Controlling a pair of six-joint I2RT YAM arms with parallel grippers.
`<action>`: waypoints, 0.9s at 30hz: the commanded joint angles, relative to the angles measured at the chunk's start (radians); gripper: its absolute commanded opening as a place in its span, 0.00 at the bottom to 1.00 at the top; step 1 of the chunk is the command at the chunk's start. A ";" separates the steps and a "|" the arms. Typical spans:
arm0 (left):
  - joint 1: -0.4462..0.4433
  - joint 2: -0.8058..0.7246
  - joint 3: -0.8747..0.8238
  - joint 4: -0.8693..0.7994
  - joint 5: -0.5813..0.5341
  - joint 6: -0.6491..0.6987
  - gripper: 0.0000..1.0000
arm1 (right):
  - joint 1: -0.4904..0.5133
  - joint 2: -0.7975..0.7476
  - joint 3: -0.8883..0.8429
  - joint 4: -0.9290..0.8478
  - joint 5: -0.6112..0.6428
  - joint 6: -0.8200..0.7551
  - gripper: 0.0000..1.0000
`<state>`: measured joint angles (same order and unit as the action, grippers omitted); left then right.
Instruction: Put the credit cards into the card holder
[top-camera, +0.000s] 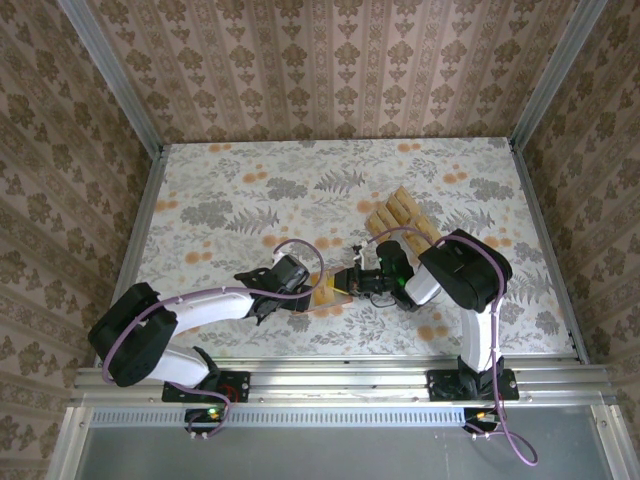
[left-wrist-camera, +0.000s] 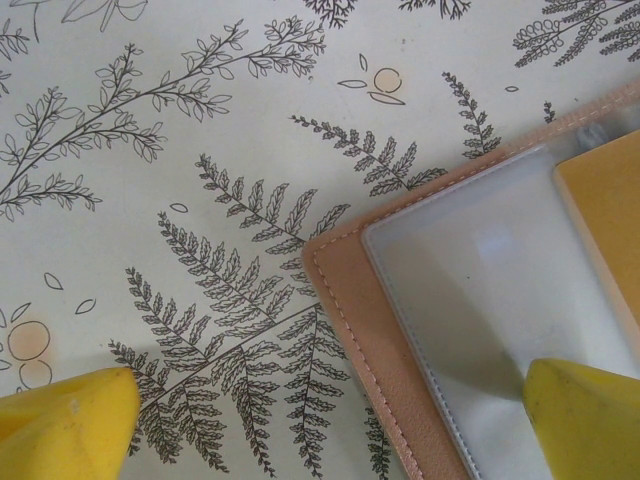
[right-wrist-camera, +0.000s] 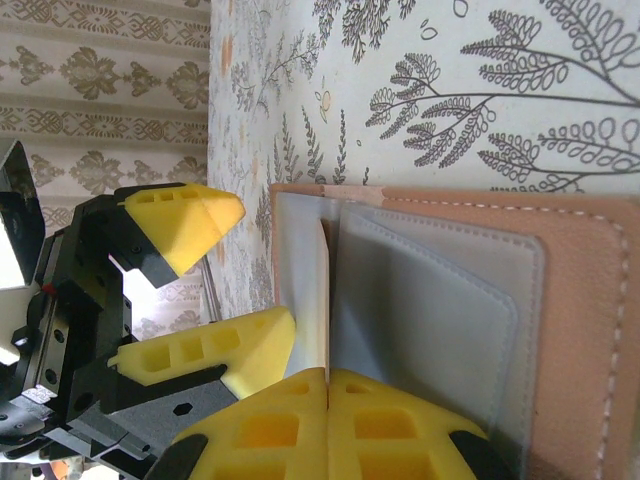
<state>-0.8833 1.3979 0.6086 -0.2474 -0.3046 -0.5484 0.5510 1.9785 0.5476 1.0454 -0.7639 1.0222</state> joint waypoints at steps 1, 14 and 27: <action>-0.006 -0.008 -0.013 -0.038 -0.013 -0.015 1.00 | 0.013 0.041 0.008 -0.076 0.043 -0.011 0.00; -0.007 -0.012 -0.013 -0.038 -0.011 -0.014 1.00 | 0.021 0.059 0.023 -0.083 0.050 -0.014 0.00; -0.007 -0.019 -0.020 -0.038 -0.014 -0.016 1.00 | -0.021 0.002 0.088 -0.304 0.026 -0.182 0.00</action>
<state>-0.8833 1.3926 0.6067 -0.2550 -0.3050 -0.5507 0.5449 1.9755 0.6250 0.8974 -0.7776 0.9199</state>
